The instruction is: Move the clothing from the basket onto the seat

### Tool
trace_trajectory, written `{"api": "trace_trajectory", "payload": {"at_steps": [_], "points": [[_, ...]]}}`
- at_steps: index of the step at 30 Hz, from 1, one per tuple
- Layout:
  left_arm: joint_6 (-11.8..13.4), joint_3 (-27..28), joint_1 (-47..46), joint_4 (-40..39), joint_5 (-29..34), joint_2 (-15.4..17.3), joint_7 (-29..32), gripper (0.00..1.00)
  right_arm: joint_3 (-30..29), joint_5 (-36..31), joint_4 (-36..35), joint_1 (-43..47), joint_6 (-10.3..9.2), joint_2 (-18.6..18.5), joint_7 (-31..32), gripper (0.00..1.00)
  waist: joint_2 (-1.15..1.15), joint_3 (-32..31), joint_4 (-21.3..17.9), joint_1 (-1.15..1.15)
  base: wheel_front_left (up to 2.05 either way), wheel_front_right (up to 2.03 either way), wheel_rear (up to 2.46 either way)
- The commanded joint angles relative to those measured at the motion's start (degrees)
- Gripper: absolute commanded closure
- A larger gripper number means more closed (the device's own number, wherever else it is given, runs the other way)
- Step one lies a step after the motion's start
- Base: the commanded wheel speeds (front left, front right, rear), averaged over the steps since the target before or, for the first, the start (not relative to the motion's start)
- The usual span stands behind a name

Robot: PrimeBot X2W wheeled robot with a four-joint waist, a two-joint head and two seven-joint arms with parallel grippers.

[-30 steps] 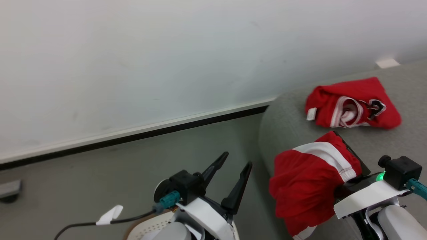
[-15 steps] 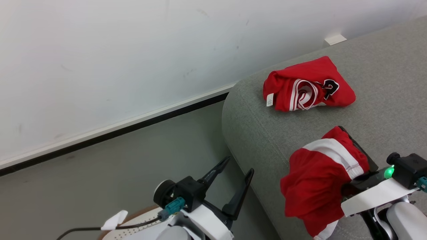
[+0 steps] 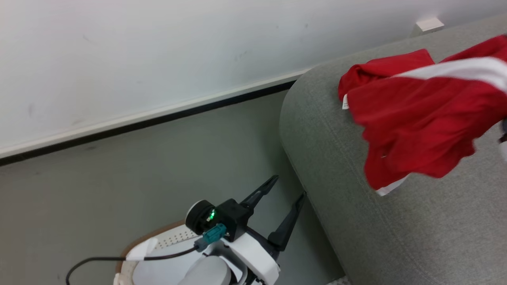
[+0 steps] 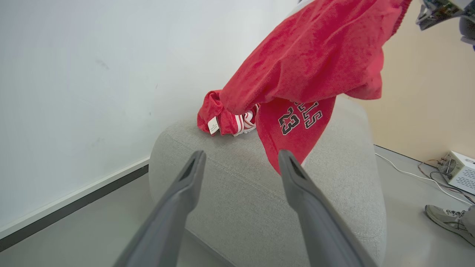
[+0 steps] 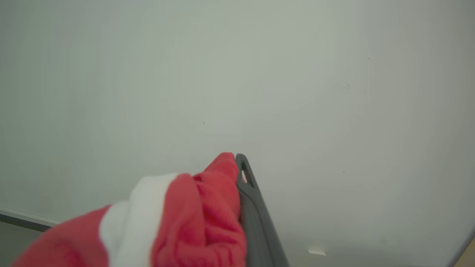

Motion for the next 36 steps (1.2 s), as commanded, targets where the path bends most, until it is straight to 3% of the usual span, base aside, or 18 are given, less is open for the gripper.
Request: {"api": "trace_trajectory", "payload": {"at_steps": [1, 7, 12, 13, 14, 18, 21, 25, 28, 29, 30, 36], "points": [[-0.21, 0.26, -0.87, 0.10, 0.83, 0.15, -0.02, 0.00, -0.57, 1.41, 0.93, -2.34, -0.15, -2.04, 0.17, 1.00, -0.01, 2.48, 2.00, 0.00, 0.00, 0.00, 0.00], [-0.25, -0.34, -2.78, 0.86, 2.25, 1.38, 0.07, 0.00, -0.91, 5.99, 8.55, -11.65, -0.15, -9.58, 1.27, 1.00, -0.01, 8.07, 4.23, 0.00, 0.00, 0.00, 0.00], [0.02, -0.32, -5.34, 0.85, 2.93, 2.27, 0.23, 0.00, -2.30, 9.30, 19.09, -17.39, -0.14, -12.66, 2.67, 1.00, -0.01, 12.91, 6.51, 0.00, 0.00, 0.00, 0.00], [0.06, -0.23, -5.79, 0.81, 3.03, 2.30, 0.23, 0.00, -1.84, 9.92, 20.66, -18.01, -0.14, -12.77, 3.40, 0.93, -0.01, 13.77, 6.93, 0.00, 0.00, 0.00, 0.00], [0.11, -0.34, -6.48, 0.66, 3.15, 2.18, 0.40, 0.00, -2.25, 11.37, 22.80, -19.07, -0.13, -13.37, 4.28, 0.80, -0.01, 14.89, 7.48, 0.00, 0.00, 0.00, 0.00], [0.20, -1.30, -8.92, 0.02, 3.78, 1.45, 0.55, 0.00, -0.95, 12.94, 31.03, -19.67, -0.15, -14.67, 6.79, 0.77, -0.01, 18.23, 9.41, 0.00, 0.00, 0.00, 0.00], [0.42, -1.39, -9.39, 0.32, 3.47, 1.40, 0.43, 0.00, 2.58, 12.98, 36.02, -18.11, -0.14, -13.66, 11.15, 0.58, -0.01, 18.87, 10.16, 0.00, 0.00, 0.00, 0.00], [0.65, -1.23, -9.99, 0.99, 2.97, 1.09, 0.19, 0.00, 6.11, 14.83, 40.99, -16.06, -0.16, -13.01, 17.02, 0.56, -0.01, 17.94, 10.98, 0.00, 0.00, 0.00, 0.00], [0.82, -0.72, -9.76, 1.32, 2.48, 1.20, 0.05, 0.00, 8.46, 16.36, 42.00, -14.58, -0.16, -12.39, 19.65, 0.49, -0.01, 16.84, 11.09, 0.00, 0.00, 0.00, 0.00], [0.90, -0.55, -9.56, 1.43, 2.38, 1.28, 0.01, 0.00, 9.02, 17.17, 41.93, -14.24, -0.16, -12.09, 20.41, 0.16, -0.01, 16.46, 11.02, 0.00, 0.00, 0.00, 0.00], [0.99, -0.42, -9.27, 1.48, 2.33, 1.34, 0.05, 0.00, 9.55, 17.71, 41.70, -13.98, -0.16, -12.08, 20.99, 0.00, -0.01, 16.02, 10.85, 0.00, 0.00, 0.00, 0.00], [1.08, 0.36, -7.06, 2.13, 1.36, 1.61, -0.01, 0.00, 12.80, 21.41, 39.48, -12.85, -0.16, -11.75, 24.00, 0.00, -0.01, 11.26, 9.26, 0.00, 0.00, 0.00, 0.00]]}}
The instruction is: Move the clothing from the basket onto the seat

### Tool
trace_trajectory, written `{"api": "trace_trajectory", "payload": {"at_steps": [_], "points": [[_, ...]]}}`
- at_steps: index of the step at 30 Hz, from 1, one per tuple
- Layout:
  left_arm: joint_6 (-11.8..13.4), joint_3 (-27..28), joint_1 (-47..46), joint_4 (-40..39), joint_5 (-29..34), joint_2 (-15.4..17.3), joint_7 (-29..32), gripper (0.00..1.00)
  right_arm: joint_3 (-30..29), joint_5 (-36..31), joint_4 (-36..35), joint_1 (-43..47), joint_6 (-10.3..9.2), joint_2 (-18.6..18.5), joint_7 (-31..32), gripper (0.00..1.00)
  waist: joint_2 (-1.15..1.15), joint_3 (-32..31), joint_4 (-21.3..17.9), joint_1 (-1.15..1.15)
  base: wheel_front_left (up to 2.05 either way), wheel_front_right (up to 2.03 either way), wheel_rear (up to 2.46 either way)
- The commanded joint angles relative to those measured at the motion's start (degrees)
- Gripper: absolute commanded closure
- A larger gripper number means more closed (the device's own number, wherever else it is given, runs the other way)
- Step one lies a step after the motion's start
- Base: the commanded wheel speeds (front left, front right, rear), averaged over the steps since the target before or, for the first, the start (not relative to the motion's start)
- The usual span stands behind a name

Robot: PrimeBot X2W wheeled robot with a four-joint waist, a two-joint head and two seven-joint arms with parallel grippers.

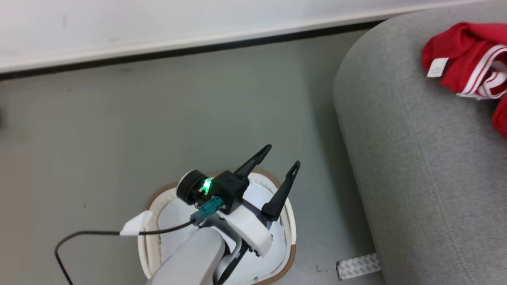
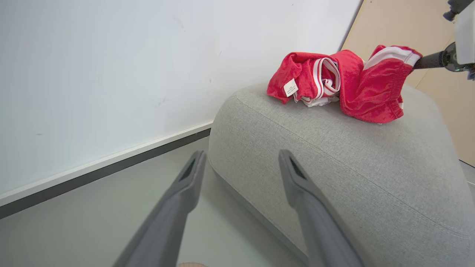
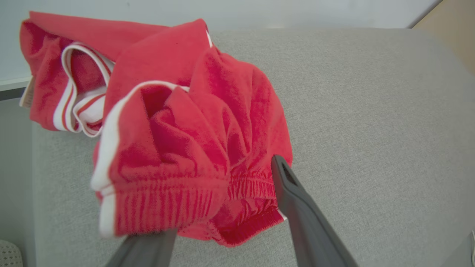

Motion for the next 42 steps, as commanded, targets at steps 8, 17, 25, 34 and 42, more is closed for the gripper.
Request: {"api": "trace_trajectory", "payload": {"at_steps": [8, 17, 25, 34, 42], "points": [[0.98, 3.83, 7.10, -2.27, -2.45, 1.93, -0.08, 0.00, 8.28, 2.01, -8.32, 3.22, -0.17, -3.43, 8.03, 0.00, 0.00, -11.88, -2.43, -0.01, 0.00, 0.00, 0.00], [3.94, 13.09, 13.89, -8.10, -5.41, 4.99, -0.08, 0.00, 10.09, 3.74, -22.46, 3.67, -0.16, -6.79, 0.14, 0.00, 0.00, -18.87, -1.45, -0.01, 0.00, 0.00, 0.00], [7.41, 20.09, 18.23, -10.74, -5.32, 6.81, -0.08, 0.00, 3.66, 1.93, -23.27, 7.88, -0.16, 0.06, -18.57, 0.00, 0.00, -21.60, 1.06, -0.01, 0.00, 0.00, 0.00], [8.15, 27.35, 22.29, -11.93, -5.48, 4.50, -0.08, 0.00, -7.27, -8.03, -25.21, 20.94, -0.16, 12.16, -25.64, 0.00, 0.00, -22.04, 4.40, -0.01, 0.00, 0.00, 0.00], [6.84, 31.09, 26.15, -11.74, -2.46, 1.77, -0.08, 0.00, -21.45, -21.40, -35.15, 37.52, -0.16, 24.34, -25.63, 0.00, 0.00, -22.29, 6.91, -0.01, 0.00, 0.00, 0.00]]}}
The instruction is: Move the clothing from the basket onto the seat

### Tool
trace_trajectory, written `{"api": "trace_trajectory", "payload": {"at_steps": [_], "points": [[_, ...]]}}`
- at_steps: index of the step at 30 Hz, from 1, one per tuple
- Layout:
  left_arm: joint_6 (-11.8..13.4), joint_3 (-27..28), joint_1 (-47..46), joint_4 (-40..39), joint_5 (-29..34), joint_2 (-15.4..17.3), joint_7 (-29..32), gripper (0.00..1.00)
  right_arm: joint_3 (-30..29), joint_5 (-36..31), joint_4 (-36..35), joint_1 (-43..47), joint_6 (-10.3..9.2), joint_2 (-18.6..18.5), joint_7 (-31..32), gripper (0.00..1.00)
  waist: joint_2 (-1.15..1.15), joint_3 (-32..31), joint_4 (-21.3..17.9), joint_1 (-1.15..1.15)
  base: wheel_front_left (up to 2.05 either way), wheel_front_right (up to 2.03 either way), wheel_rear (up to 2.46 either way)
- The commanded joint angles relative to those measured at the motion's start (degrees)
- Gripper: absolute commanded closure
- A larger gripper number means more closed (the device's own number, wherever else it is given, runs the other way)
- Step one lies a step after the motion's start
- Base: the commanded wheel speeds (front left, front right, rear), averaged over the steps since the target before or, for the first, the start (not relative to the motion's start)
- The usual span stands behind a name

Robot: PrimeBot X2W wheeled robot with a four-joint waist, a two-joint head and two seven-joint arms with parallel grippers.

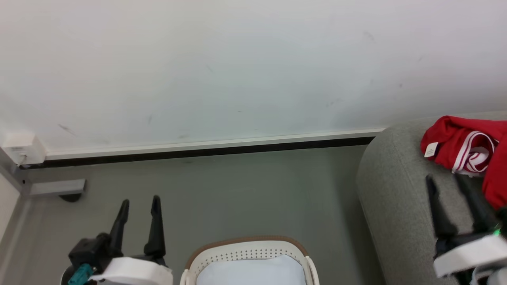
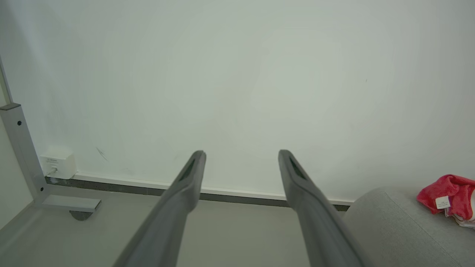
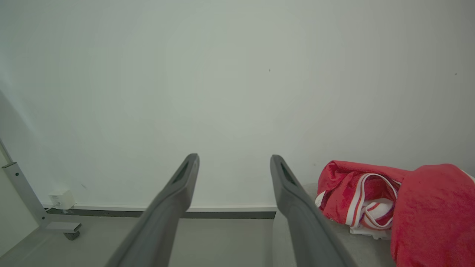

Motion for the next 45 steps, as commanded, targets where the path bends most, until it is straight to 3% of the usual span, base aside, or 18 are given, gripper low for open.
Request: {"api": "trace_trajectory", "payload": {"at_steps": [1, 6, 9, 26, 27, 30, 45], "points": [[-0.26, 0.49, 1.21, 0.14, 0.94, -0.29, -0.02, 0.00, -0.90, -1.60, -0.92, 2.12, -0.13, 1.10, -0.12, 0.00, 0.00, -0.10, 0.51, 0.01, 0.00, 0.00, 0.00], [-1.36, 2.13, 3.21, 1.52, 2.46, -1.66, -0.02, 0.00, -4.23, -8.06, -3.02, 7.02, -0.13, 6.83, -0.06, 0.00, 0.00, -0.31, 0.78, 0.01, 0.00, 0.00, 0.00], [-1.75, 2.83, 3.78, 2.00, 3.77, -2.27, -0.02, 0.00, -4.44, -10.65, -3.52, 7.83, -0.14, 7.95, -0.06, 0.00, 0.00, -0.47, 0.70, 0.01, 0.00, 0.00, 0.00], [-3.25, 4.49, 2.61, 2.99, 5.94, -3.17, -0.02, 0.00, -3.25, -11.05, -2.58, 7.85, -0.14, 9.82, -0.07, 0.00, 0.00, -0.39, 1.21, 0.01, 0.00, 0.00, 0.00], [-3.18, 4.29, 2.86, 2.92, 5.62, -3.32, 0.00, 1.00, -3.17, -11.31, -2.58, 7.29, 0.01, 10.01, -0.10, 1.00, 0.00, -0.38, 1.21, 0.01, 0.00, 0.00, 0.00], [-3.18, 4.22, 3.40, 4.28, 5.51, -3.57, 0.13, 1.00, -2.82, -11.17, -1.61, 7.89, 0.01, 10.58, -0.06, 1.00, 0.00, -0.35, 1.25, 0.01, 0.00, 0.00, 0.00], [-4.45, 6.00, 2.68, 4.16, -10.39, -3.50, 4.58, 1.00, -6.47, 2.41, -2.36, 8.33, -0.01, 12.01, 4.14, 1.00, 0.00, -0.25, 1.65, 0.01, 0.00, 0.00, 0.00]]}}
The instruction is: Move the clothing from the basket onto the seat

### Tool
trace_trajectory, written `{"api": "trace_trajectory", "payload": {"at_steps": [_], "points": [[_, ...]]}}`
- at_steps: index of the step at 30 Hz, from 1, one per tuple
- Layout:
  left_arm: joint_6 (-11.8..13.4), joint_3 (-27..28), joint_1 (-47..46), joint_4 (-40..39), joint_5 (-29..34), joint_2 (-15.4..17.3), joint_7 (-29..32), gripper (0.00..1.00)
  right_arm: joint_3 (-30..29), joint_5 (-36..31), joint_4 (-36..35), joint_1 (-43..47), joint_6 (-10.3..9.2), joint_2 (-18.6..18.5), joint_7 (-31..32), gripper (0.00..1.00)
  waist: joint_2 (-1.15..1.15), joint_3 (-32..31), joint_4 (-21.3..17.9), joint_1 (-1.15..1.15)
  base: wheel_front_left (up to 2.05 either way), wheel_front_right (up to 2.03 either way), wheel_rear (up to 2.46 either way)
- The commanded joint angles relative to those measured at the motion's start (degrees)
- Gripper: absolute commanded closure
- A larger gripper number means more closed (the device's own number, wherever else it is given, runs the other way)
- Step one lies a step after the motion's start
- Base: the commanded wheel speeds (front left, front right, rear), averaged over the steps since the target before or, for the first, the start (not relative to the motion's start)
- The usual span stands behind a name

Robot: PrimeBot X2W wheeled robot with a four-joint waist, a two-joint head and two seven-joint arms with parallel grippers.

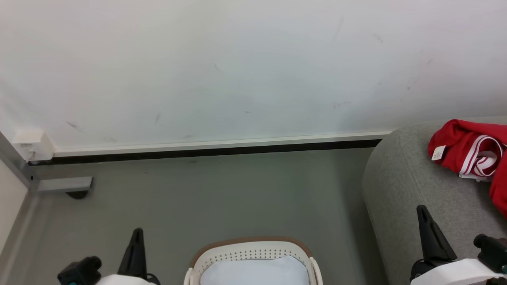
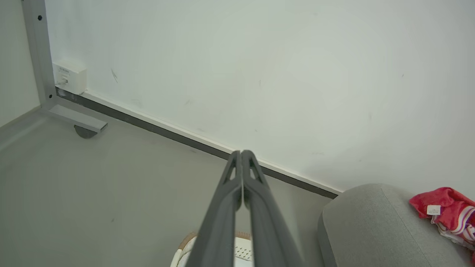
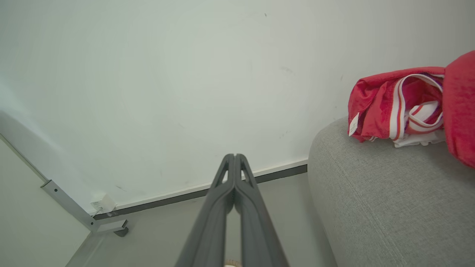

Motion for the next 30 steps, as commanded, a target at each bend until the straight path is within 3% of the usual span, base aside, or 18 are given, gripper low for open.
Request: {"api": "trace_trajectory", "payload": {"at_steps": [1, 30], "points": [[-0.26, 0.51, -1.29, -1.19, -2.62, 0.26, 0.56, 1.00, -0.88, 2.37, -1.20, -0.58, -0.02, -0.11, 0.49, 1.00, 0.00, 0.01, 0.04, 0.00, 0.00, 0.00, 0.00], [-2.20, 2.80, -2.08, -1.68, -26.27, 0.39, 6.84, 1.00, -6.43, 22.41, -2.28, 0.10, -0.05, 2.16, 6.85, 1.00, 0.00, 0.20, 0.81, 0.00, 0.00, 0.00, 0.00]]}}
